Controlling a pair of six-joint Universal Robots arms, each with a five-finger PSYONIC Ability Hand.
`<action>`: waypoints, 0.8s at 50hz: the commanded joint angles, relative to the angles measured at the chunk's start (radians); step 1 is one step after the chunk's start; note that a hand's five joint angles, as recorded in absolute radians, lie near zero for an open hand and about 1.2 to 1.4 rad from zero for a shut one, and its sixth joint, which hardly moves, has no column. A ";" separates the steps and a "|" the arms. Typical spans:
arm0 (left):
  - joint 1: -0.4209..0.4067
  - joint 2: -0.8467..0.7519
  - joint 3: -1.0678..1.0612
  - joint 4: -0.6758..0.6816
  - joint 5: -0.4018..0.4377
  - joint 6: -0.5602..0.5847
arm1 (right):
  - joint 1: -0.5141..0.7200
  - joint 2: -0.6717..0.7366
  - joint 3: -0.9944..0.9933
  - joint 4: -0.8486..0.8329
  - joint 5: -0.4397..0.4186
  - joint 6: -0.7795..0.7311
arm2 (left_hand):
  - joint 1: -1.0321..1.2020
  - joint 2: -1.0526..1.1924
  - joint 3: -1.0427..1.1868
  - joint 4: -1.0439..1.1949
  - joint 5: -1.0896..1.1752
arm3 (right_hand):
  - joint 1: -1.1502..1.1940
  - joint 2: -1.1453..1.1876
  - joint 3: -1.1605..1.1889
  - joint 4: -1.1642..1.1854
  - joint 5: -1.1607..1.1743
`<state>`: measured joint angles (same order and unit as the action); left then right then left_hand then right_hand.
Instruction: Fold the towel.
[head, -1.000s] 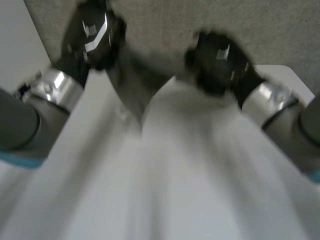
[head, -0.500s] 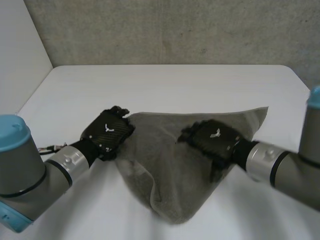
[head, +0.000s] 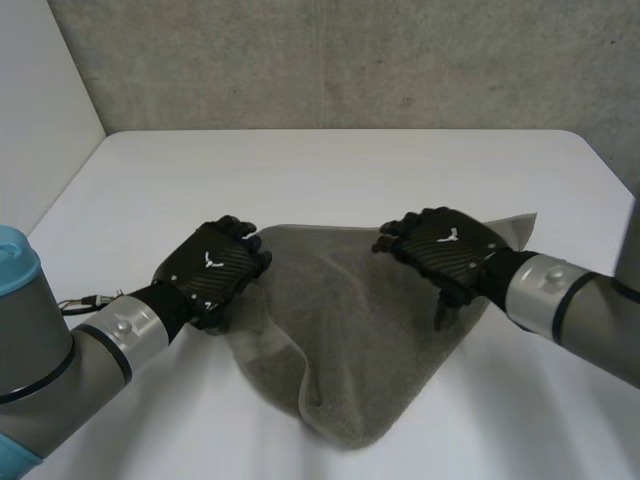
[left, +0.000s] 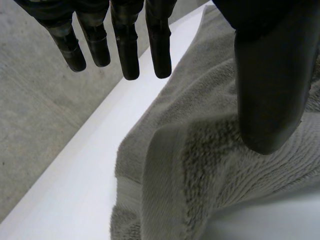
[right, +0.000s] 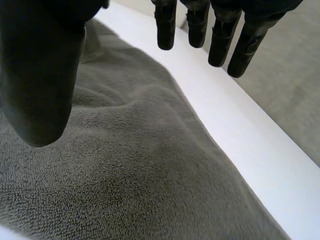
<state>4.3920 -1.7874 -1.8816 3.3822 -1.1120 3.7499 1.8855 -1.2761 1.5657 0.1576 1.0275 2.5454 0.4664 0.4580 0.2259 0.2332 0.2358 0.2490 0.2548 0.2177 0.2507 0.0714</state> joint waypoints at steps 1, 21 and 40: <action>0.018 0.005 -0.042 0.000 -0.005 0.002 | 0.113 0.101 -0.102 0.056 0.022 -0.154 | -0.071 -0.062 -0.051 -0.059 -0.015 | -0.075 -0.080 -0.043 -0.076 -0.071; 0.121 -0.023 -0.079 0.003 0.011 0.005 | 0.328 0.282 -0.220 0.080 0.199 -0.339 | -0.071 -0.062 -0.051 -0.059 -0.015 | -0.075 -0.080 -0.043 -0.076 -0.071; -0.017 -0.027 -0.056 -0.003 0.104 -0.015 | 0.206 0.032 0.025 0.079 0.198 -0.071 | -0.133 -0.124 -0.051 -0.059 -0.076 | -0.075 -0.080 -0.043 -0.076 -0.071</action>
<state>4.4249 -1.8015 -1.9489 3.3793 -1.0205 3.7351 2.1642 -1.1961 1.5098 0.2802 1.2289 2.4179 0.3986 0.3893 0.2259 0.2332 0.1738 0.2450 0.2547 0.2177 0.2507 0.0713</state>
